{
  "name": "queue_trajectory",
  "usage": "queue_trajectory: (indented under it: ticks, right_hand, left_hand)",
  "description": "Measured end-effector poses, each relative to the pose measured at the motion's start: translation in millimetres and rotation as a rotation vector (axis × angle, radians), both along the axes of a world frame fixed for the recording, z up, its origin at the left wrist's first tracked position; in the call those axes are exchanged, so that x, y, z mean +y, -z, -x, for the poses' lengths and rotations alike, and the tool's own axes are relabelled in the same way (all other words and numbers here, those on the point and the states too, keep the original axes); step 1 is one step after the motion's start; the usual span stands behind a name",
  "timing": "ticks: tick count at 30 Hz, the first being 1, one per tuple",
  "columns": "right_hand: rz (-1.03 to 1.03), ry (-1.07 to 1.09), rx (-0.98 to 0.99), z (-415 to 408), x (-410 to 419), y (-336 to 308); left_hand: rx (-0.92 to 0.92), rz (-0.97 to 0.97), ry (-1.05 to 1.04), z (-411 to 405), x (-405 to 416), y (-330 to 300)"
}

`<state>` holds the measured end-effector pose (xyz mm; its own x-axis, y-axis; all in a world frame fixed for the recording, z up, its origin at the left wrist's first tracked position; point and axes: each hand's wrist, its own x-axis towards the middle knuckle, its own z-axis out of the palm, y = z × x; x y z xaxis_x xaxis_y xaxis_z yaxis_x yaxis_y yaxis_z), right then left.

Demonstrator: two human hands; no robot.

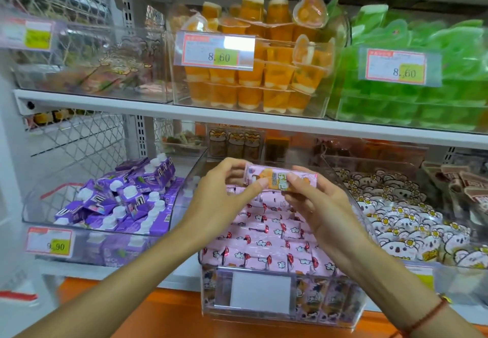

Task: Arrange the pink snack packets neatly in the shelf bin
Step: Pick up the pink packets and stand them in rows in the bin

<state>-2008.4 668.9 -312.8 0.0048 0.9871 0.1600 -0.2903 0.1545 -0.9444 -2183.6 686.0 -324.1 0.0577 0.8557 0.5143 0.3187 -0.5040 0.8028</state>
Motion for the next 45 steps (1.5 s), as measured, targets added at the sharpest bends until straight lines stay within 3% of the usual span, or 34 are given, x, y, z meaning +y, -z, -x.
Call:
queue_trajectory:
  ticks: [4, 8, 13, 18, 22, 26, 31, 36, 40, 45]
  right_hand:
    - [0.080, 0.253, -0.028, -8, 16, 1]
    - [0.110, 0.340, -0.129, -13, 38, 2]
    - [0.108, 0.401, -0.331, -13, 64, 5]
    - [0.041, 0.322, -0.591, -10, 80, 6]
    - [-0.201, 0.230, -0.959, -3, 85, 3]
    - [-0.458, 0.193, -1.242, 13, 96, -5]
    - [-0.387, 0.008, -1.567, 31, 106, 22]
    - [-0.219, -0.056, -1.292, 12, 99, 17]
    - [-0.303, -0.006, -1.503, -14, 78, 21]
    - [-0.382, -0.001, -1.533, -28, 43, 46]
  left_hand:
    - [0.410, -0.060, -0.015, 13, 30, -14]
    - [0.882, -0.014, 0.025, 7, 73, -21]
    - [1.207, 0.078, 0.060, -1, 108, -14]
    - [1.199, 0.167, 0.074, 6, 119, -19]
    - [1.240, 0.072, 0.009, 10, 114, -23]
    - [1.135, -0.038, -0.085, 16, 106, -18]
    - [0.943, -0.106, -0.140, 18, 91, -10]
    - [0.980, 0.000, -0.001, 9, 84, -6]
    - [1.209, 0.093, 0.064, -1, 81, -3]
    - [1.330, 0.208, 0.092, -7, 82, -7]
